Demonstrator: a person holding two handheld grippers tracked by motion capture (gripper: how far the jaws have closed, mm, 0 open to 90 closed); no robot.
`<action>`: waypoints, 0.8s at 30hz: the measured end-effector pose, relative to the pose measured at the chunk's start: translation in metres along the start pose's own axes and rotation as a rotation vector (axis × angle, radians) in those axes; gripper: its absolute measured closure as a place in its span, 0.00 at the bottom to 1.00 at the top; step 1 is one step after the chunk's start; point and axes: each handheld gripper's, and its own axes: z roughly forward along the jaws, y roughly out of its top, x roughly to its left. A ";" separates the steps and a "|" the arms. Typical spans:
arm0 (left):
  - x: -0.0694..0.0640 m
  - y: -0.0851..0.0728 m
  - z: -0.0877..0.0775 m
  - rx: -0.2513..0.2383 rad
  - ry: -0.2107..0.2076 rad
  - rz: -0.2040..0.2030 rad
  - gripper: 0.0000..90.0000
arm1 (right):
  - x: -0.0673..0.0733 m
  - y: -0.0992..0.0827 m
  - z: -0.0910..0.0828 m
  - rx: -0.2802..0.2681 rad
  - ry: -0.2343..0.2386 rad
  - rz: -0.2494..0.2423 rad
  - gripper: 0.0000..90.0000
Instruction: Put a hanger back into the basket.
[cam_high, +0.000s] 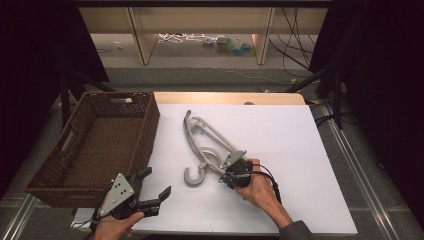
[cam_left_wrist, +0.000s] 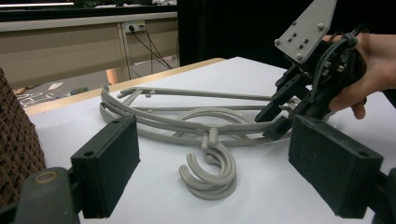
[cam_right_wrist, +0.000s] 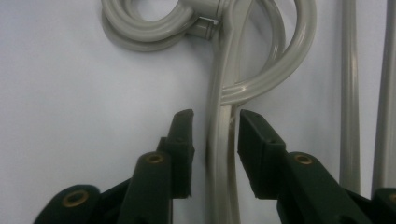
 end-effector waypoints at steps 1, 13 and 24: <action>-0.001 0.000 0.000 -0.002 0.001 -0.011 0.18 | 0.000 0.000 0.001 0.001 -0.001 -0.002 0.77; 0.000 0.000 0.000 -0.003 -0.003 -0.009 0.18 | -0.002 0.003 -0.001 0.020 -0.023 -0.045 0.88; 0.000 0.000 0.001 0.000 -0.011 -0.011 0.18 | -0.004 0.008 -0.015 -0.005 -0.043 -0.042 0.90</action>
